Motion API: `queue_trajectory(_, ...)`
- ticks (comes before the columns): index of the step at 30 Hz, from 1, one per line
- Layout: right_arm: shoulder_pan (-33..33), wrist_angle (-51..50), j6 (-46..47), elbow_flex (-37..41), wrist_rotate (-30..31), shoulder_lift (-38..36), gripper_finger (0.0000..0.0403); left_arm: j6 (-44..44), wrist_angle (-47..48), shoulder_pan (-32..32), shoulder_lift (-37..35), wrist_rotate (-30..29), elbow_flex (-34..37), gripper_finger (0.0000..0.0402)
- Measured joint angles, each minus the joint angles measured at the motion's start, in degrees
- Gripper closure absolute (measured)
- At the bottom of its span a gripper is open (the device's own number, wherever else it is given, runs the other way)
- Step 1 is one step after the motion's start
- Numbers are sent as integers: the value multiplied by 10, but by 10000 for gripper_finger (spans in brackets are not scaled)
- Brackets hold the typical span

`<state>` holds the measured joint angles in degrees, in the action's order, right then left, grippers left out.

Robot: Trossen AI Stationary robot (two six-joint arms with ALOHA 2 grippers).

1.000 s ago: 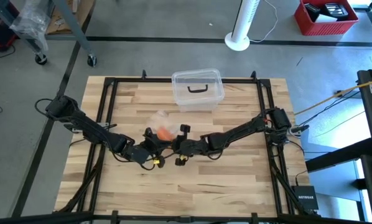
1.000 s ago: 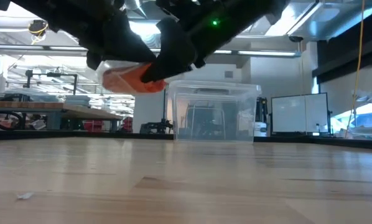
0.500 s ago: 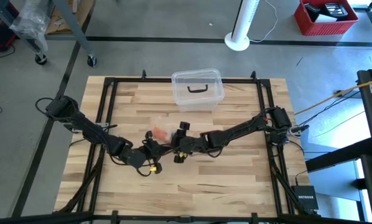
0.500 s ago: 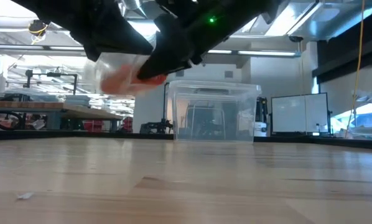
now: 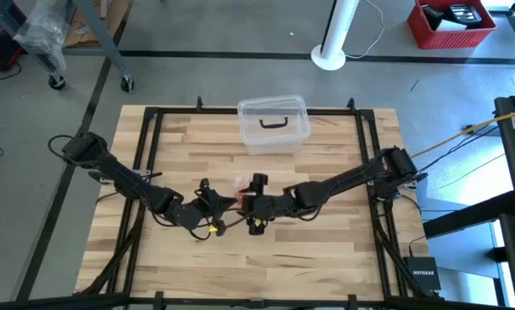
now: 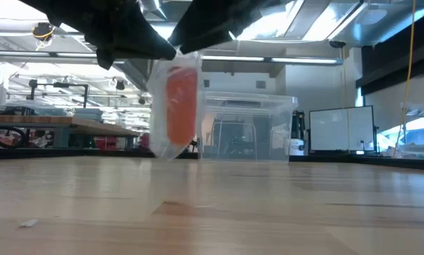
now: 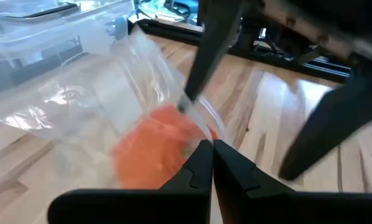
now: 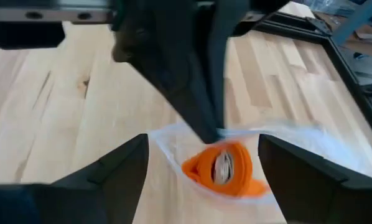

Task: Roll bandage
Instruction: Close the transparent zip bag

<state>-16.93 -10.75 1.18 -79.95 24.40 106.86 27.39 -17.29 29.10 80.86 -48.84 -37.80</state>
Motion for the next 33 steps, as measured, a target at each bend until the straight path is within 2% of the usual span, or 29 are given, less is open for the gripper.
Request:
queue_trajectory(5, -7, -42, 1, -4, -31, -33, 100, -8, 4, 9, 0, 1, 0, 401)
queue_trajectory(11, -36, -147, -18, -2, -26, -106, 100, -21, 2, 17, 0, 16, 0, 401)
queue_trajectory(14, -28, -177, -39, 26, -19, -138, 100, -27, -7, 17, -5, 51, -2, 401)
queue_trajectory(17, -6, -165, -59, 82, -56, -163, 100, -36, 16, 15, -25, 133, -21, 401)
queue_trajectory(20, 15, -94, -61, 152, -129, -183, 100, -14, 80, 15, -57, 195, -41, 401)
queue_trajectory(25, 29, 163, -56, 273, -226, -188, 100, 11, 149, 14, -103, 211, -48, 401)
queue_trajectory(29, 26, 373, -53, 335, -244, -174, 100, 7, 152, 12, -117, 212, -48, 401)
queue_trajectory(33, 29, 443, -44, 343, -238, -160, 100, 7, 154, 8, -122, 212, -48, 401)
